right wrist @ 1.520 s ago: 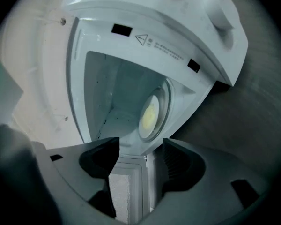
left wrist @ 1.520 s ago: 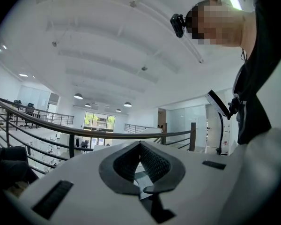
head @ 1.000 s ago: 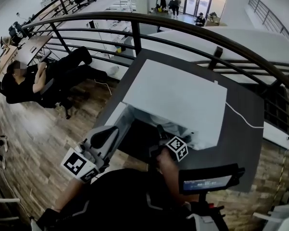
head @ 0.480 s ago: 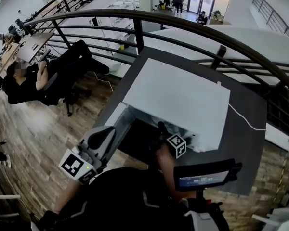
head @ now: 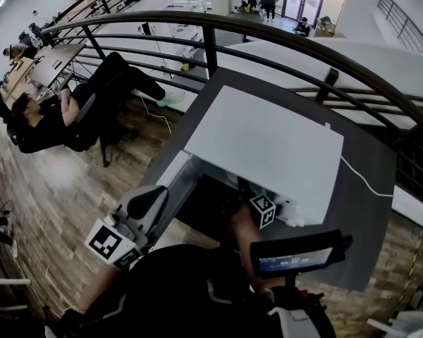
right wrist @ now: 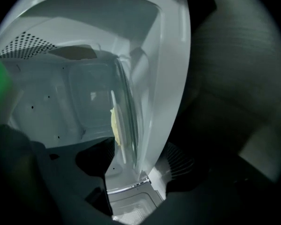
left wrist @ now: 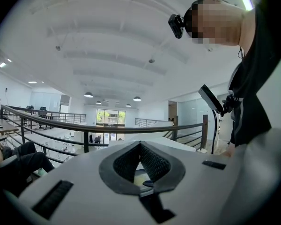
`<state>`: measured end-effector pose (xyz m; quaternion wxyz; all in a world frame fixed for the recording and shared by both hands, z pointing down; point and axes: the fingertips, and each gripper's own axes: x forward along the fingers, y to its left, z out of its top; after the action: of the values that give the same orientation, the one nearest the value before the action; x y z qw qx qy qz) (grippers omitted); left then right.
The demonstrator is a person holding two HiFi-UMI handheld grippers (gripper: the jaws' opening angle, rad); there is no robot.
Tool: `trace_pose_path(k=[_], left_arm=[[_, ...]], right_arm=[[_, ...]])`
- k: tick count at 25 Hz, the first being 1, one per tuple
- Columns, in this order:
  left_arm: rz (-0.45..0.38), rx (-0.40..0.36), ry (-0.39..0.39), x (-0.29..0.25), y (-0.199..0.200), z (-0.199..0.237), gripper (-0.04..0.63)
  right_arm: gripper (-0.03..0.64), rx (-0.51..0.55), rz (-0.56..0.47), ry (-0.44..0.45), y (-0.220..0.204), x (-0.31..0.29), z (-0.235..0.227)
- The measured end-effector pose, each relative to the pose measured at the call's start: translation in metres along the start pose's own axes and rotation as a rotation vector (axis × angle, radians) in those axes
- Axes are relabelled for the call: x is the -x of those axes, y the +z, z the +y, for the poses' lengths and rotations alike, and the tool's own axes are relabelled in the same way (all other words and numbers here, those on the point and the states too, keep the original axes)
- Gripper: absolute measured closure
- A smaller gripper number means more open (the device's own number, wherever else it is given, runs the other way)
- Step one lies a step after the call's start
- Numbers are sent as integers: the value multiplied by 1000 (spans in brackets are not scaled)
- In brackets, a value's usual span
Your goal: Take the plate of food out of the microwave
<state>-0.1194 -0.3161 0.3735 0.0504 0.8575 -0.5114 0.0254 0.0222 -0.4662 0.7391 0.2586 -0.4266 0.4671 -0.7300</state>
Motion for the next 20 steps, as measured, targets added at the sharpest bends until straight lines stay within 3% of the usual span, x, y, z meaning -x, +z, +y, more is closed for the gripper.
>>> trace_pose_path(k=[5, 20], left_arm=[[6, -1, 7, 3, 1, 2, 594], [-7, 20, -38, 16, -4, -4, 593]], right_arm=[[282, -9, -5, -19, -1, 0, -2], [476, 4, -36, 42, -11, 32, -6]])
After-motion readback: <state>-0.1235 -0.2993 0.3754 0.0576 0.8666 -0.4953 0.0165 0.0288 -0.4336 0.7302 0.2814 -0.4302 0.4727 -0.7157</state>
